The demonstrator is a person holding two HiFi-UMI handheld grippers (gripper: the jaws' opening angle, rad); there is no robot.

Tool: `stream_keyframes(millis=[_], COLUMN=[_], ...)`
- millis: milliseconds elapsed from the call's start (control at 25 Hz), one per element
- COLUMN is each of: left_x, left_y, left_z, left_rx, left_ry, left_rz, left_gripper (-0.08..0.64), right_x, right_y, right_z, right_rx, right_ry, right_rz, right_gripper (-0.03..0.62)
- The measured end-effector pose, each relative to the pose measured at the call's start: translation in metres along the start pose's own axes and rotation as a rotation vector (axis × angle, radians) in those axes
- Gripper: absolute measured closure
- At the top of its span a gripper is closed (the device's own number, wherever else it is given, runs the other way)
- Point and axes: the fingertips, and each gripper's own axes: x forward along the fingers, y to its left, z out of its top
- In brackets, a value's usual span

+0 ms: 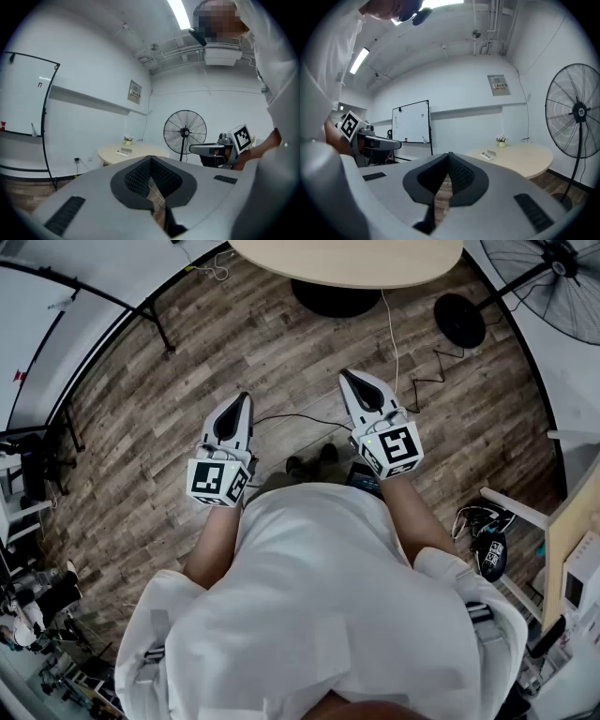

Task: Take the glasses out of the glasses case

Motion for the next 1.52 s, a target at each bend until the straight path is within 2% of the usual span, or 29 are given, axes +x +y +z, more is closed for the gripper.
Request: stream_keyframes(millis=[120, 280, 400, 560, 760, 840, 1120, 1320, 1520], left_x=[-0.014, -0.026, -0.031, -0.035, -0.028, -0.022, -0.008, -0.002, -0.002], left_y=[-0.003, -0.002, 0.003, 0.001, -0.005, -0.009, -0.021, -0.027, -0.012], left_z=[0.009, 0.013, 0.006, -0.008, -0.016, -0.016, -0.014, -0.016, -0.024], left_rx=[0.001, -0.032, -0.058, -0.073, -0.07, -0.062, -0.044, -0.081, -0.089], left_ry=[-0.05, -0.07, -0.056, -0.024, 0.0, 0.006, 0.03, 0.03, 0.052], left_rz=[0.049, 0.06, 0.063, 0.055, 0.05, 0.044, 0.032, 0.008, 0.066], left_gripper=[0.548, 0.548, 0.548, 0.548, 0.548, 0.548, 0.548, 0.548, 0.548], right_x=[-0.012, -0.027, -0.032, -0.036, -0.042, -0.041, -0.036, -0.03, -0.016], right_y=[0.008, 0.013, 0.013, 0.007, -0.008, -0.011, -0.021, -0.031, -0.032], right_z=[0.004, 0.005, 0.008, 0.003, 0.01, 0.013, 0.016, 0.014, 0.011], right_rx=[0.01, 0.042, 0.025, 0.057, -0.009, -0.034, 0.001, 0.022, -0.013], right_ry=[0.014, 0.023, 0.03, 0.049, 0.002, -0.005, -0.014, -0.013, 0.009], right_rz=[0.021, 0.006, -0.012, -0.033, -0.085, -0.074, 0.008, 0.036, 0.051], right_gripper=[0.571, 0.571, 0.571, 0.571, 0.566, 0.565, 0.568, 0.568, 0.568])
